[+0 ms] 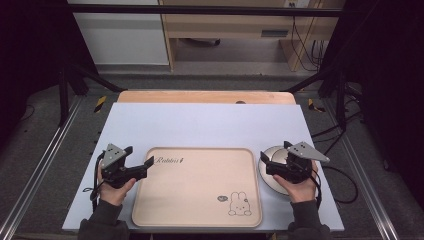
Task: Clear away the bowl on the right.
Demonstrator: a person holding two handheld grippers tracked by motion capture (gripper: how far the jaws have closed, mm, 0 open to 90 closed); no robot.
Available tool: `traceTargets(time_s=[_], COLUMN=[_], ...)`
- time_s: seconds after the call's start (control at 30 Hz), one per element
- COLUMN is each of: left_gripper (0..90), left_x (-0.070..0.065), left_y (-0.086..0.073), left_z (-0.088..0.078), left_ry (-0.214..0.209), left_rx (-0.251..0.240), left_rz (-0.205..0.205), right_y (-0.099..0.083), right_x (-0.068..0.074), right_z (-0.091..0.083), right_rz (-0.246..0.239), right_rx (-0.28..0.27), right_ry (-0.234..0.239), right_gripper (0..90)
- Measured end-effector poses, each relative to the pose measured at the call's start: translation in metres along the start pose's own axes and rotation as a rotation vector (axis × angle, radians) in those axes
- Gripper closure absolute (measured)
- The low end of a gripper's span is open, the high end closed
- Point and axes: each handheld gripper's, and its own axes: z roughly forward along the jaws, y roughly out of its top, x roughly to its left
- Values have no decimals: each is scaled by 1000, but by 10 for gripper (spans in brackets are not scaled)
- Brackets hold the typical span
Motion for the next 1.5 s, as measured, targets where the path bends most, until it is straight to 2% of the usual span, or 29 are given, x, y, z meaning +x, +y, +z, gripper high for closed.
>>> traceTargets(time_s=[0.27,0.47,0.77,1.0,1.1,1.33,1.5], left_gripper=[140,140,140,140,140,140,140], left_x=[-1,-1,-1,-1,-1,-1,-1], left_y=[0,0,-1,-1,-1,-1,-1], left_z=[0,1,1,1,1,1,1], left_ry=[-4,-5,-5,-5,-5,-4,-4], left_rx=[3,4,8,10,11,12,14], left_rz=[5,6,9,12,12,14,14], right_y=[0,1,3,1,-2,-9,-15], right_x=[-8,-13,-24,-36,-43,-49,-56], right_z=[-5,-10,-18,-24,-24,-20,-17], right_rz=[18,27,48,89,99,99,122], right_rx=[14,29,57,77,105,151,201], right_ry=[-25,-49,-112,-151,-180,-203,-226], right_gripper=[117,150,210,226,226,256,303])
